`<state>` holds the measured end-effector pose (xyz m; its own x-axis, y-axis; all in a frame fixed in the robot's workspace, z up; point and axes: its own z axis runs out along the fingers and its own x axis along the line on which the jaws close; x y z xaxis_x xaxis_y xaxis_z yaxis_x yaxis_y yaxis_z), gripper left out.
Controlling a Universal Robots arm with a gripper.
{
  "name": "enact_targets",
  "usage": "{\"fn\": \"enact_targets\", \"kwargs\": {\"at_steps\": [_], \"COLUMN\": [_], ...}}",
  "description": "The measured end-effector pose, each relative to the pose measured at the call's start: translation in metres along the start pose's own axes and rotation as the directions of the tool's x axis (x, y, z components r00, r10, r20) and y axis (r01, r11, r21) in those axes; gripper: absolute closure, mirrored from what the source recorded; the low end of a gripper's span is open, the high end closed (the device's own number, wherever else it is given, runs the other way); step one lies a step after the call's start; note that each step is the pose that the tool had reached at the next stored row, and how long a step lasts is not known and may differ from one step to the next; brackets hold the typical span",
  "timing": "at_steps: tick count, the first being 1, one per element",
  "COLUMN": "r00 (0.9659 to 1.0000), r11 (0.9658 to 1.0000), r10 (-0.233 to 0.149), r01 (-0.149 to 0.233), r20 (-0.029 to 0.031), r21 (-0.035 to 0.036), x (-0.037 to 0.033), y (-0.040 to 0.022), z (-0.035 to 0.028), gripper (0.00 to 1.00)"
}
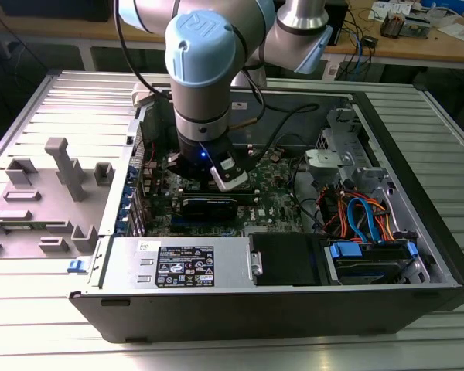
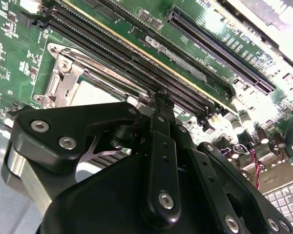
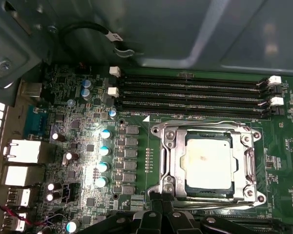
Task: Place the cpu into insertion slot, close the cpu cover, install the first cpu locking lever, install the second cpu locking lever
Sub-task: 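Install the second cpu locking lever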
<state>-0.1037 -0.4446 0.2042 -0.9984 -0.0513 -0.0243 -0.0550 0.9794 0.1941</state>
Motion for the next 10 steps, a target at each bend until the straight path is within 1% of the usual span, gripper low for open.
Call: {"fn": "enact_targets", "kwargs": {"at_steps": [1,3,5,8,10], "r00": [1.0000,1.0000,1.0000,1.0000,1.0000], "r11": [1.0000,0.9999,0.9998,0.9997,0.9996], "r10": [0.000,0.000,0.000,0.000,0.000], "r01": [0.000,0.000,0.000,0.000,0.000], "r20": [0.0004,0.0012,0.0016,0.0015,0.0020], "r21": [-0.0066,-0.0152,-0.0202,-0.0235,-0.0281], "x": [0.0000,0.0000,-0.0001,0.0002,0.0006], "y": [0.0001,0.0001,0.0001,-0.0007,-0.0014], "z": [0.0002,0.0004,0.0006,0.0015,0.0027], "gripper": [0.89,0.89,0.89,0.89,0.89]}}
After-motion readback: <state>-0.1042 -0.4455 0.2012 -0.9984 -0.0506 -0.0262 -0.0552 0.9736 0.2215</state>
